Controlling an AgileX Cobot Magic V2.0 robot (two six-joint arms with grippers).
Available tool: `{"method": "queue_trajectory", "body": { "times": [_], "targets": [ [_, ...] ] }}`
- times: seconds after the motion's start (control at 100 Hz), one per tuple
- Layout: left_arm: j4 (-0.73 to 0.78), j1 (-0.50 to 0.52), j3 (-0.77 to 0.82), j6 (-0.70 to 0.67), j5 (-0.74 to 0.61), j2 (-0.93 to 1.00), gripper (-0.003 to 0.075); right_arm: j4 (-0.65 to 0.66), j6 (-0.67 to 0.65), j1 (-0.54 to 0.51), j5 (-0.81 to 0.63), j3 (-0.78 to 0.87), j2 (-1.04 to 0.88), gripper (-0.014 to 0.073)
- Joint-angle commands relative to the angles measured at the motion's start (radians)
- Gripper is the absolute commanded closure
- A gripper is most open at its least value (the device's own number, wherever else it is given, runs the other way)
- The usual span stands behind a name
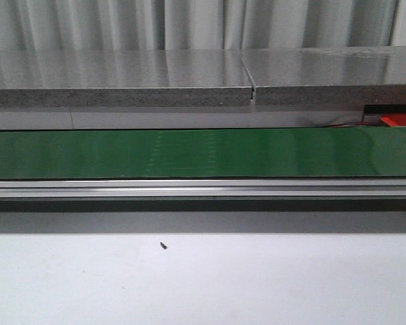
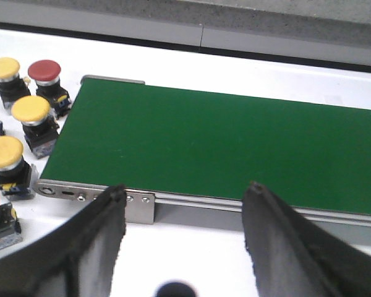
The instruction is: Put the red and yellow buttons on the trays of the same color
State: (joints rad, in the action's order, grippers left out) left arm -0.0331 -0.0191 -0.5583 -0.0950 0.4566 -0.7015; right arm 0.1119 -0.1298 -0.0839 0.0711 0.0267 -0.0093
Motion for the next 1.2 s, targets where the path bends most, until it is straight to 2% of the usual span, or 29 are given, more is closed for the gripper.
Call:
{"method": "queue_trajectory", "body": {
  "times": [0.0,0.15,0.44,0.6,0.77,1.19],
  "targets": [
    [-0.009,0.006,-0.090,-0.079,-0.010,-0.066,0.0318,0.010,-0.001,0.002,-0.079,-0.013,-0.022,0.0660],
    [-0.007,0.095,-0.196,-0.156,0.111,-0.190,0.0318,0.010,-0.001,0.002,-0.079,-0.013,-0.022,0.0660],
    [-0.052,0.353,-0.344,-0.159,0.325,-0.416,0.0319,0.010,-0.001,0.002,-0.079,-0.013,-0.022,0.0660],
    [-0.053,0.444,-0.402,-0.159,0.431,-0.523,0.0319,0.010,-0.001,0.002,-0.079,-0.013,-0.022,0.0660],
    [-0.053,0.484,-0.450,-0.159,0.489,-0.620,0.0319,0.010,-0.001,0.002,-0.079,-0.013,-0.022,0.0660],
    [-0.039,0.488,-0.547,-0.162,0.457,-0.824,0.0319,0.010,-0.001,0.002,-0.079,-0.013,-0.022,0.0660]
  ]
}}
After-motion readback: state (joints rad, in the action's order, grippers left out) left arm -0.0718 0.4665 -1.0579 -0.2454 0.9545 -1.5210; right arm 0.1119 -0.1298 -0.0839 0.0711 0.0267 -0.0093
